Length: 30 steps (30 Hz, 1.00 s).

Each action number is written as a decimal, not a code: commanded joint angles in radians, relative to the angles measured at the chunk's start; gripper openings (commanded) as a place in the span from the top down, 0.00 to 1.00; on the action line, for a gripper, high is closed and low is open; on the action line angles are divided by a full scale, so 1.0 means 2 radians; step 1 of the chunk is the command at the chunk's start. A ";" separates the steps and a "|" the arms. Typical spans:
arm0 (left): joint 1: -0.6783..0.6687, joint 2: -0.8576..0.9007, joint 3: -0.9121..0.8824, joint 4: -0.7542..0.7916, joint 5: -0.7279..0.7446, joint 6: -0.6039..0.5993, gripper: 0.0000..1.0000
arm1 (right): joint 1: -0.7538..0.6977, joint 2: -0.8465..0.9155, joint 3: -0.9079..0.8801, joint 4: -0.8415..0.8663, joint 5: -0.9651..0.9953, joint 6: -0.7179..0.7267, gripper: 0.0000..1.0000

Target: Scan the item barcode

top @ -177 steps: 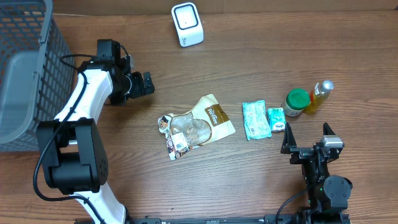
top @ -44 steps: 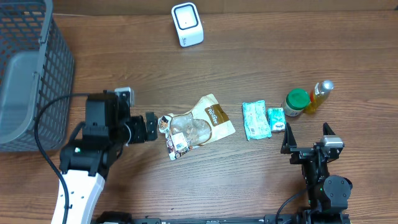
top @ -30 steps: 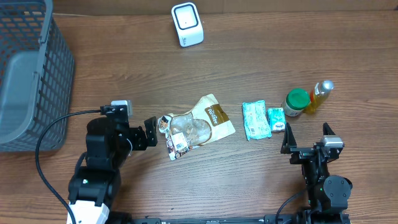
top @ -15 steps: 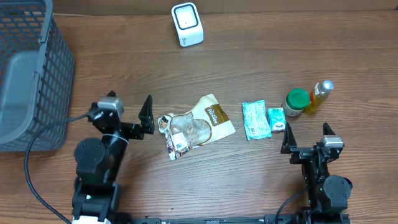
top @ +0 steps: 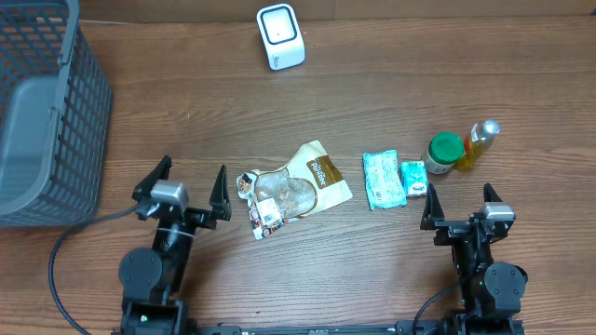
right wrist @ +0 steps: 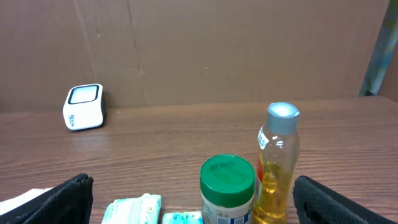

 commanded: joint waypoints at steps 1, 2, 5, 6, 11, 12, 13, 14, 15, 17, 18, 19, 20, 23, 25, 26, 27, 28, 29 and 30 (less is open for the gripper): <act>0.000 -0.042 -0.045 0.020 -0.018 0.013 0.01 | -0.002 -0.005 -0.005 0.003 0.005 0.002 0.00; 0.000 -0.050 -0.057 0.029 -0.019 0.013 0.01 | -0.002 -0.005 -0.005 0.003 0.005 0.002 0.00; 0.001 -0.070 -0.082 0.043 -0.031 0.007 0.00 | -0.002 -0.005 -0.005 0.003 0.005 0.002 0.00; 0.001 -0.073 -0.082 0.037 -0.036 0.007 0.00 | -0.002 -0.005 -0.005 0.003 0.005 0.002 0.00; 0.010 -0.087 -0.082 0.023 -0.039 0.007 0.01 | -0.002 -0.005 -0.005 0.003 0.005 0.002 0.00; 0.013 -0.091 -0.082 0.015 -0.038 0.007 0.00 | -0.002 -0.005 -0.005 0.003 0.005 0.002 0.00; 0.017 -0.096 -0.082 0.006 -0.038 0.007 0.00 | -0.002 -0.005 -0.005 0.003 0.005 0.002 0.00; 0.020 -0.101 -0.082 -0.004 -0.039 0.007 0.01 | -0.002 -0.005 -0.005 0.003 0.005 0.002 0.00; 0.023 -0.109 -0.082 -0.015 -0.039 0.007 0.00 | -0.002 -0.005 -0.005 0.003 0.005 0.002 0.00; 0.031 -0.126 -0.082 -0.040 -0.039 0.007 0.00 | -0.002 -0.005 -0.005 0.003 0.005 0.002 0.00; 0.034 -0.136 -0.082 -0.053 -0.039 0.007 0.00 | -0.002 -0.005 -0.005 0.003 0.005 0.002 0.00; 0.038 -0.146 -0.082 -0.067 -0.038 0.007 0.01 | -0.002 -0.005 -0.005 0.003 0.005 0.002 0.00; 0.043 -0.157 -0.082 -0.084 -0.039 0.007 0.00 | -0.002 -0.005 -0.005 0.003 0.005 0.002 0.00; 0.053 -0.184 -0.082 -0.125 -0.039 0.007 0.01 | -0.002 -0.005 -0.005 0.003 0.005 0.002 0.00; 0.059 -0.205 -0.082 -0.156 -0.044 0.007 0.00 | -0.002 -0.005 -0.005 0.003 0.005 0.002 0.00; 0.062 -0.216 -0.082 -0.172 -0.048 0.007 0.01 | -0.002 -0.005 -0.005 0.003 0.005 0.002 0.00; 0.064 -0.229 -0.082 -0.190 -0.053 0.004 0.01 | -0.002 -0.005 -0.005 0.003 0.005 0.002 0.00; 0.066 -0.236 -0.082 -0.204 -0.057 0.000 0.00 | -0.002 -0.005 -0.005 0.003 0.005 0.002 0.00; 0.067 -0.234 -0.082 -0.210 -0.062 -0.002 0.01 | -0.002 -0.005 -0.005 0.003 0.005 0.002 0.00; 0.067 -0.234 -0.082 -0.221 -0.068 -0.006 0.01 | -0.002 -0.005 -0.005 0.003 0.005 0.002 0.00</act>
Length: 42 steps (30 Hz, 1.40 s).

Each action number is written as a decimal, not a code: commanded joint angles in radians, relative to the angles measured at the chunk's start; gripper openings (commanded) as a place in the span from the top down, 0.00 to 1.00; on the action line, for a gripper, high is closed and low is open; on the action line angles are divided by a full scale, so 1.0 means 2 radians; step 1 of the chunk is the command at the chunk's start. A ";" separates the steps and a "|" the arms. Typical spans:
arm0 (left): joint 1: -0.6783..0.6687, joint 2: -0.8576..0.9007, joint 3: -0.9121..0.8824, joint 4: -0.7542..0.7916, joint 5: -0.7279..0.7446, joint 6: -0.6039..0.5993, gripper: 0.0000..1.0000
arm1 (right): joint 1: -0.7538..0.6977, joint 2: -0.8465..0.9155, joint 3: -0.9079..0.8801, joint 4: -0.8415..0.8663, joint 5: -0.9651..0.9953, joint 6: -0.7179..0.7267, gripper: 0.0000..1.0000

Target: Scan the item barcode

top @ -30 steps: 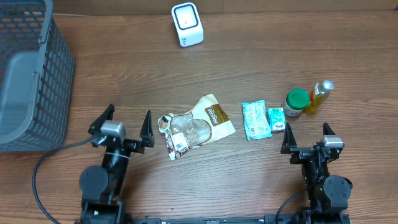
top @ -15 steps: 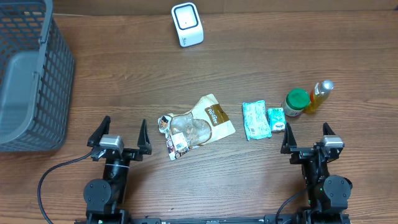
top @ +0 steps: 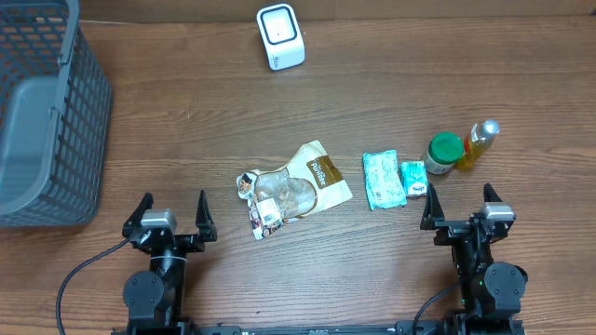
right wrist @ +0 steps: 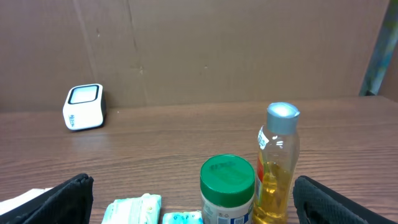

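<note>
The white barcode scanner (top: 280, 37) (right wrist: 83, 106) stands at the far edge of the table. Mid-table lies a clear bag with a brown label (top: 293, 189). To its right are a teal pack (top: 383, 179), a smaller teal pack (top: 414, 179), a green-lidded jar (top: 444, 152) (right wrist: 227, 190) and a yellow bottle (top: 479, 142) (right wrist: 278, 165). My left gripper (top: 171, 212) is open, near the front edge, left of the bag. My right gripper (top: 458, 207) (right wrist: 194, 211) is open just in front of the jar and bottle, holding nothing.
A grey mesh basket (top: 42, 112) fills the far left corner. A brown board wall (right wrist: 236, 50) rises behind the scanner. A black cable (top: 79, 270) runs from the left arm along the front left.
My left gripper has drawn back toward the front edge and slightly left, further from the clear bag, still open. The right arm and all the items stand as before.
</note>
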 commanded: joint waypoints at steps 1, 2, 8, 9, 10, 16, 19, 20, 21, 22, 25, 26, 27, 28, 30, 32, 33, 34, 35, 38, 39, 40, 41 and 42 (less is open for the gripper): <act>0.006 -0.011 -0.002 -0.024 -0.023 -0.007 0.00 | -0.002 -0.005 -0.005 0.003 0.005 0.002 0.00; 0.006 -0.011 -0.002 -0.023 -0.023 -0.001 0.00 | -0.002 -0.005 -0.005 0.003 0.005 0.002 0.00; 0.005 -0.011 -0.002 -0.023 -0.022 0.013 0.01 | -0.002 -0.005 -0.005 0.003 0.005 0.002 0.00; 0.005 -0.011 -0.002 -0.023 -0.020 0.016 0.00 | -0.002 -0.005 -0.005 0.003 0.005 0.002 0.00; 0.004 -0.011 -0.002 -0.023 -0.021 0.017 0.01 | -0.002 -0.005 -0.005 0.003 0.005 0.002 0.00; 0.003 -0.011 -0.002 -0.023 -0.019 0.031 0.01 | -0.002 -0.005 -0.005 0.003 0.005 0.002 0.00; 0.003 -0.011 -0.002 -0.023 -0.019 0.031 0.00 | -0.002 -0.005 -0.005 0.003 0.005 0.002 0.00; 0.003 -0.011 -0.002 -0.023 -0.018 0.031 0.00 | -0.002 -0.005 -0.005 0.003 0.005 0.002 0.00; 0.003 -0.011 -0.002 -0.023 -0.018 0.031 0.00 | -0.002 -0.005 -0.005 0.003 0.005 0.002 0.00; 0.003 -0.011 -0.002 -0.023 -0.018 0.031 0.00 | -0.002 -0.005 -0.005 0.003 0.005 0.002 0.00; 0.003 -0.011 -0.002 -0.023 -0.018 0.030 0.01 | -0.002 -0.005 -0.005 0.003 0.005 0.002 0.00; 0.003 -0.011 -0.002 -0.023 -0.018 0.031 0.01 | -0.002 -0.005 -0.005 0.003 0.005 0.002 0.00; 0.003 -0.011 -0.002 -0.023 -0.018 0.031 0.00 | -0.002 -0.005 -0.005 0.003 0.005 0.002 0.00; 0.003 -0.011 -0.002 -0.023 -0.018 0.031 0.01 | -0.002 -0.005 -0.005 0.003 0.005 0.002 0.00; 0.003 -0.011 -0.002 -0.023 -0.018 0.031 0.01 | -0.002 -0.005 -0.005 0.003 0.005 0.002 0.00; 0.004 -0.011 -0.002 -0.023 -0.018 0.031 0.00 | -0.002 -0.005 -0.005 0.003 0.005 0.002 0.00; 0.004 -0.011 -0.002 -0.023 -0.018 0.031 0.00 | -0.002 -0.005 -0.005 0.003 0.005 0.002 0.00; 0.004 -0.011 -0.002 -0.023 -0.018 0.031 0.00 | -0.002 -0.005 -0.005 0.003 0.005 0.002 0.00; 0.004 -0.011 -0.002 -0.023 -0.018 0.031 0.01 | -0.002 -0.005 -0.005 0.003 0.005 0.002 0.00; 0.004 -0.011 -0.002 -0.023 -0.018 0.031 0.01 | -0.002 -0.005 -0.005 0.003 0.005 0.002 0.00; 0.004 -0.011 -0.002 -0.023 -0.018 0.031 0.00 | -0.002 -0.005 -0.005 0.003 0.005 0.002 0.00; 0.004 -0.011 -0.002 -0.023 -0.018 0.031 0.00 | -0.002 -0.005 -0.005 0.003 0.005 0.002 0.00; 0.004 -0.011 -0.002 -0.023 -0.018 0.031 0.00 | -0.002 -0.005 -0.005 0.003 0.005 0.002 0.00; 0.004 -0.011 -0.002 -0.023 -0.018 0.031 0.00 | -0.002 -0.005 -0.005 0.003 0.005 0.002 0.00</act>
